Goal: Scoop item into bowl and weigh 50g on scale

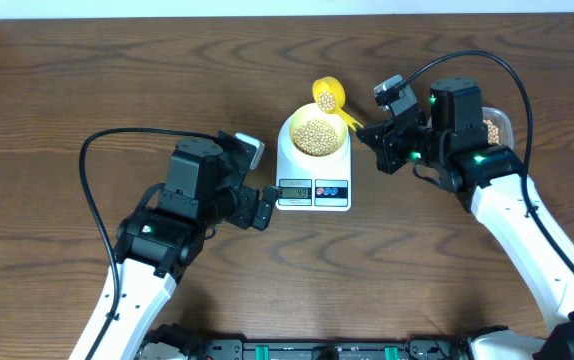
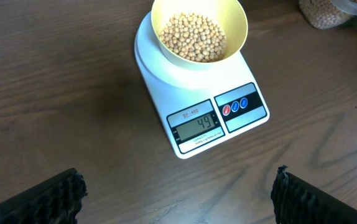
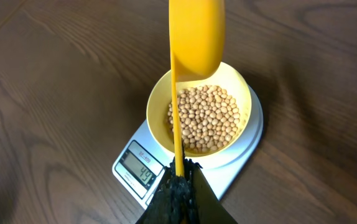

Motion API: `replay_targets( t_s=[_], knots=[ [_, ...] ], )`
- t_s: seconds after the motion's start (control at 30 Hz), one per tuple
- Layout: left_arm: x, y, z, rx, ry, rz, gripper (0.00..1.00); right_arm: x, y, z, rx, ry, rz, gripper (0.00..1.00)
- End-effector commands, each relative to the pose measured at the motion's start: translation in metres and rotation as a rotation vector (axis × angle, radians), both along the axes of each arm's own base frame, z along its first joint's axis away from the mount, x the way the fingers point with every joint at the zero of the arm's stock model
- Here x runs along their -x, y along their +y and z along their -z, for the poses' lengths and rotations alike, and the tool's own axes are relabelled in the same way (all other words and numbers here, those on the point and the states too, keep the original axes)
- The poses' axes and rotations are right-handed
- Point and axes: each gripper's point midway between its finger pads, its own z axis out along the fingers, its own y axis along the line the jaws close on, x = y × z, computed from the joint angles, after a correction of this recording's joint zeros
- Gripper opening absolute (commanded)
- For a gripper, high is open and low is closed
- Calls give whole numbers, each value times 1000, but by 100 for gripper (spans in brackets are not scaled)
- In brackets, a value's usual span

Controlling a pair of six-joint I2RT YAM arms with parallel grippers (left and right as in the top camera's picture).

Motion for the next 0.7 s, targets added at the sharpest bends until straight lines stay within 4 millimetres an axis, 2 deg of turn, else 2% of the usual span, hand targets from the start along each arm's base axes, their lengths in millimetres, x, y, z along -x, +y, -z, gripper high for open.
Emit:
replay_targets(
  t_s=[0.0,0.4,0.53,0.67],
  knots=[
    [-2,2,0,-7,-8,-4,98,2,3,-6,-25,3,-3,1],
    [-2,2,0,-7,-8,-4,98,1,3,-7,-26,-4,-3,1],
    [-2,2,0,-7,-8,-4,98,7,5,-2,55,-79,-100,1],
    [-2,2,0,-7,-8,-4,98,4,2,-1,65,-74,-68,1]
  ],
)
